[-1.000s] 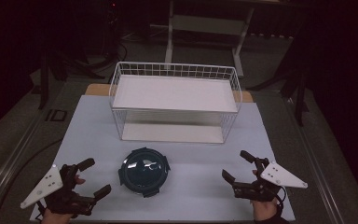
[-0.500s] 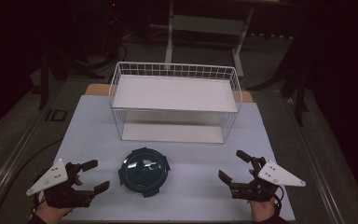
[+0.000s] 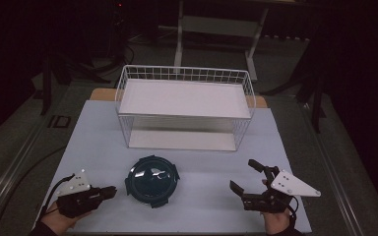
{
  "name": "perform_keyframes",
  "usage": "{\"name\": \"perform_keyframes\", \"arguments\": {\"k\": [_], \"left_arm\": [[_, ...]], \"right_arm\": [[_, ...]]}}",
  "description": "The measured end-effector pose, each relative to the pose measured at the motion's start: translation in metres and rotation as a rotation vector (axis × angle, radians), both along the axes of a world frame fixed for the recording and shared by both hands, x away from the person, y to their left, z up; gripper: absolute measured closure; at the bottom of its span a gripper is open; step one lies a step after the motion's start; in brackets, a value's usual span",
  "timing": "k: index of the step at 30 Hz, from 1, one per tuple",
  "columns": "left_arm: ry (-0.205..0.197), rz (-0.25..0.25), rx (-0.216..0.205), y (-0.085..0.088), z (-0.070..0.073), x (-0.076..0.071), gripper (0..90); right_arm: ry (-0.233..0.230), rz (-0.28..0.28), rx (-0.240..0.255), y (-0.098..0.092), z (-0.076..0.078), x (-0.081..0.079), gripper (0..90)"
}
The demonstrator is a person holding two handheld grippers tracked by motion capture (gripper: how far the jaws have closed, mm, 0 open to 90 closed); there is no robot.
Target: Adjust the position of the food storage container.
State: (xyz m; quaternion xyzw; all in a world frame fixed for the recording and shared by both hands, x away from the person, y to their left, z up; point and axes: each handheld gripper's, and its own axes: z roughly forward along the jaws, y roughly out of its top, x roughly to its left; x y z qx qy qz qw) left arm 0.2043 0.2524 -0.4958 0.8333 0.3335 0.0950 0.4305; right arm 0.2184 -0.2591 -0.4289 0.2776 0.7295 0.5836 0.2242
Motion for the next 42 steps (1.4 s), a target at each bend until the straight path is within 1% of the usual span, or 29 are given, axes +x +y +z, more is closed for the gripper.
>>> {"name": "perform_keyframes", "arguments": {"k": [1, 2, 3, 4, 5, 11, 12, 13, 14, 15, 17, 18, 20, 22, 23, 24, 25, 31, 33, 37, 42], "left_arm": [[0.000, 0.000, 0.000, 0.000, 0.000, 0.000, 89.8], [0.014, -0.005, 0.017, -0.002, -0.002, 0.001, 89.8], [0.031, -0.013, 0.055, -0.007, -0.006, 0.001, 90.0], [0.032, -0.009, 0.069, -0.009, -0.007, 0.002, 90.0], [0.035, -0.003, 0.074, -0.011, -0.007, 0.002, 90.0], [0.031, 0.007, 0.073, -0.013, -0.005, 0.007, 90.0], [0.023, 0.005, 0.080, -0.014, -0.003, 0.008, 90.0], [0.023, 0.005, 0.080, -0.014, -0.003, 0.008, 90.0], [0.028, 0.002, 0.075, -0.014, -0.002, 0.010, 90.0], [0.023, 0.000, 0.074, -0.016, -0.001, 0.010, 90.0], [0.027, -0.012, 0.064, -0.019, -0.001, 0.011, 90.0], [0.022, -0.015, 0.075, -0.022, -0.001, 0.012, 90.0], [0.024, -0.029, 0.077, -0.025, -0.001, 0.013, 90.0], [0.022, -0.032, 0.082, -0.027, -0.001, 0.015, 90.0], [0.019, -0.025, 0.068, -0.027, 0.000, 0.016, 90.0], [0.019, -0.023, 0.064, -0.026, 0.000, 0.018, 90.0], [0.018, -0.023, 0.071, -0.026, 0.001, 0.019, 90.0], [0.025, -0.020, 0.079, -0.028, 0.002, 0.026, 90.0], [0.023, -0.017, 0.086, -0.031, 0.002, 0.029, 90.0], [0.031, -0.021, 0.087, -0.038, 0.003, 0.035, 90.0], [0.026, -0.014, 0.106, -0.046, 0.004, 0.042, 90.0]], "right_arm": [[0.000, 0.000, 0.000, 0.000, 0.000, 0.000, 10.4], [0.002, 0.000, -0.002, 0.000, 0.000, 0.000, 10.4], [0.002, 0.003, -0.001, 0.000, -0.001, 0.000, 10.4], [0.002, 0.002, 0.000, 0.000, -0.001, 0.000, 10.4], [0.004, 0.001, 0.001, 0.000, -0.001, 0.000, 10.4], [0.008, 0.003, -0.001, 0.000, -0.002, 0.000, 10.4], [0.011, 0.006, -0.004, 0.000, -0.002, 0.000, 10.4], [0.011, 0.006, -0.004, 0.000, -0.002, 0.000, 10.4], [0.011, 0.006, -0.005, 0.000, -0.002, 0.000, 10.4], [0.013, 0.008, -0.001, 0.000, -0.002, 0.000, 10.4], [0.014, 0.009, -0.002, 0.000, -0.002, 0.001, 10.4], [0.014, 0.009, -0.002, 0.000, -0.003, 0.001, 10.4], [0.016, 0.010, 0.001, -0.001, -0.003, 0.001, 10.4], [0.017, 0.010, 0.001, -0.001, -0.003, 0.001, 10.4], [0.015, 0.010, 0.001, -0.001, -0.003, 0.001, 10.4], [0.015, 0.010, 0.000, -0.001, -0.003, 0.001, 10.4], [0.015, 0.009, -0.001, -0.001, -0.003, 0.000, 10.4], [0.018, 0.014, -0.007, -0.001, -0.003, 0.000, 10.4], [0.021, 0.016, -0.008, 0.000, -0.004, 0.000, 10.4], [0.022, 0.021, -0.010, 0.001, -0.004, 0.000, 10.4], [0.025, 0.025, -0.008, 0.001, -0.004, 0.001, 10.4]]}}
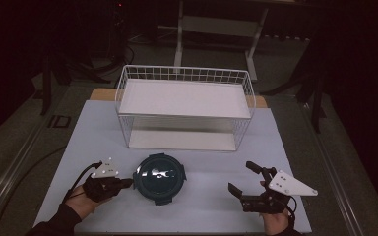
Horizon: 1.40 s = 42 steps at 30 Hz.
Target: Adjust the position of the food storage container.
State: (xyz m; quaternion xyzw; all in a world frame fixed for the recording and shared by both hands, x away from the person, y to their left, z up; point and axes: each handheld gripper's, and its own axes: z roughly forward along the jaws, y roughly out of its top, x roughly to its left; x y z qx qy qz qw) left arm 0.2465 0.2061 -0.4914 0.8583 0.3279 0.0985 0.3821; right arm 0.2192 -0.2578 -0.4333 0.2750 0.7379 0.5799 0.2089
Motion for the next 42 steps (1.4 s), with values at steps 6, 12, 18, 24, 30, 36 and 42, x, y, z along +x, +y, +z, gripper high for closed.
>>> {"name": "perform_keyframes", "arguments": {"k": [6, 12, 18, 24, 30, 36, 42], "left_arm": [[-0.009, -0.003, 0.016, 0.001, 0.000, -0.003, 90.0], [0.006, 0.026, -0.017, 0.001, -0.004, -0.002, 90.0], [0.014, 0.011, -0.006, -0.007, 0.000, 0.003, 90.0], [0.022, 0.014, -0.005, -0.018, 0.001, 0.012, 90.0], [0.018, -0.007, -0.004, -0.032, 0.001, 0.019, 90.0], [0.024, -0.034, -0.016, -0.046, 0.001, 0.025, 90.0], [0.019, -0.055, -0.015, -0.057, 0.001, 0.030, 90.0]], "right_arm": [[0.001, -0.004, 0.006, -0.002, 0.001, 0.000, 10.4], [0.003, -0.003, 0.008, -0.002, 0.001, 0.000, 10.4], [0.005, -0.004, 0.004, -0.001, 0.000, 0.001, 10.4], [0.007, 0.002, 0.001, 0.000, -0.001, 0.000, 10.4], [0.010, 0.002, 0.000, 0.000, -0.002, 0.001, 10.4], [0.011, 0.001, -0.005, 0.000, -0.002, 0.001, 10.5], [0.014, 0.003, -0.009, 0.000, -0.003, 0.002, 10.5]]}}
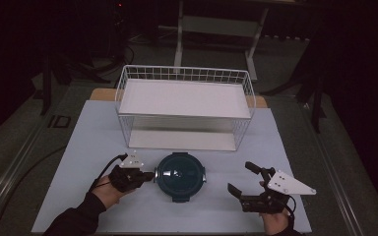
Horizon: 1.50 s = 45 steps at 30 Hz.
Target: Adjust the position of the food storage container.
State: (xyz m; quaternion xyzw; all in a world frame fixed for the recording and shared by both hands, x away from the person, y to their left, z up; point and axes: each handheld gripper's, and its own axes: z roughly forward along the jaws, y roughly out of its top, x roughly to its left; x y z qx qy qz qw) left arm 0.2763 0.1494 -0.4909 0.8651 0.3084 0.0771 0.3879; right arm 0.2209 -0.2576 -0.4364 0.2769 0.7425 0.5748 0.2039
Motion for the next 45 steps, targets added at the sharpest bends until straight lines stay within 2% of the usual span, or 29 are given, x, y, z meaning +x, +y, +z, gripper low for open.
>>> {"name": "perform_keyframes", "arguments": {"k": [19, 23, 32, 36, 38, 39, 40, 42, 43, 45], "left_arm": [[0.004, -0.069, -0.004, -0.031, 0.000, 0.010, 90.0], [0.001, -0.061, -0.006, -0.035, 0.000, 0.012, 90.0], [0.019, -0.077, -0.019, -0.036, 0.000, 0.016, 90.0], [-0.005, -0.069, -0.033, -0.031, 0.003, 0.014, 89.0], [-0.018, -0.065, -0.040, -0.029, 0.006, 0.013, 80.9], [-0.027, -0.073, -0.040, -0.028, 0.009, 0.010, 80.7], [-0.035, -0.075, -0.044, -0.028, 0.010, 0.009, 76.8], [-0.033, -0.071, -0.062, -0.026, 0.013, 0.006, 62.4], [-0.036, -0.064, -0.078, -0.024, 0.016, 0.005, 58.3], [-0.026, -0.054, -0.112, -0.021, 0.019, 0.004, 43.9]], "right_arm": [[0.009, 0.005, -0.011, 0.002, -0.003, 0.001, 10.5], [0.013, 0.006, -0.011, 0.003, -0.003, 0.001, 10.5], [0.014, 0.003, -0.014, 0.003, -0.003, 0.002, 10.5], [0.014, -0.005, -0.021, 0.003, -0.004, 0.001, 13.0], [0.011, -0.009, -0.017, 0.003, -0.004, 0.000, 13.0], [0.013, -0.009, -0.016, 0.003, -0.004, 0.000, 13.0], [0.017, -0.004, -0.017, 0.003, -0.004, -0.001, 13.0], [0.019, -0.003, -0.022, 0.005, -0.005, -0.001, 12.9], [0.020, -0.001, -0.023, 0.005, -0.006, -0.001, 12.9], [0.018, 0.002, -0.025, 0.007, -0.006, -0.002, 12.4]]}}
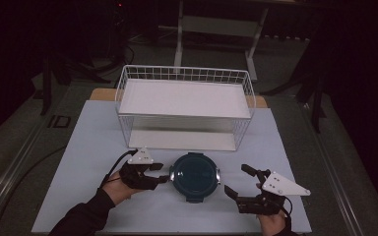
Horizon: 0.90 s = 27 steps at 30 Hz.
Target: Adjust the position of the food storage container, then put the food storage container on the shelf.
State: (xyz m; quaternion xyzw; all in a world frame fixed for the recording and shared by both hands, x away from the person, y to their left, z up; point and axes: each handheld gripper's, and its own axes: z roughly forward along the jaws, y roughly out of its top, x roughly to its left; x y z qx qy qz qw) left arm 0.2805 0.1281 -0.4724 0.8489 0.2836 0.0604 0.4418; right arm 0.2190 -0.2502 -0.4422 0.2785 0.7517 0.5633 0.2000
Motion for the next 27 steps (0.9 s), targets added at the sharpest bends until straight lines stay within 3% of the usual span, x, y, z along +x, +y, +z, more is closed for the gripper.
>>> {"name": "perform_keyframes", "arguments": {"k": [4, 8, 10, 13, 15, 17, 18, 22, 25, 27], "left_arm": [[0.035, 0.010, -0.051, 0.004, 0.005, 0.000, 16.0], [0.009, 0.020, -0.105, 0.008, 0.017, -0.004, 1.3], [-0.001, 0.041, -0.112, 0.009, 0.022, -0.005, 1.0], [0.004, 0.024, -0.123, 0.010, 0.026, -0.004, 1.1], [0.007, 0.037, -0.079, 0.006, 0.031, -0.004, 1.2], [0.014, 0.036, -0.076, 0.005, 0.032, -0.003, 1.1], [0.037, 0.041, -0.087, 0.004, 0.035, -0.001, 1.1], [0.051, 0.048, -0.123, 0.003, 0.036, 0.004, 2.1], [0.072, 0.067, -0.139, 0.001, 0.032, 0.010, 2.8], [0.108, 0.076, -0.155, 0.001, 0.028, 0.013, 2.8]], "right_arm": [[-0.011, 0.005, -0.007, 0.003, 0.001, -0.001, 10.8], [0.002, 0.017, -0.009, 0.006, 0.001, 0.001, 9.8], [0.002, 0.016, -0.027, 0.008, 0.002, 0.002, 9.2], [-0.021, 0.002, -0.034, 0.011, 0.004, 0.002, 9.1], [-0.034, -0.001, -0.042, 0.013, 0.007, 0.002, 9.1], [-0.043, -0.009, -0.042, 0.014, 0.008, 0.002, 9.2], [-0.055, -0.010, -0.055, 0.016, 0.011, 0.002, 9.2], [-0.098, -0.037, -0.055, 0.017, 0.016, 0.002, 9.3], [-0.065, -0.014, -0.033, 0.017, 0.018, 0.005, 9.7], [-0.078, -0.042, -0.025, 0.015, 0.019, 0.005, 15.6]]}}
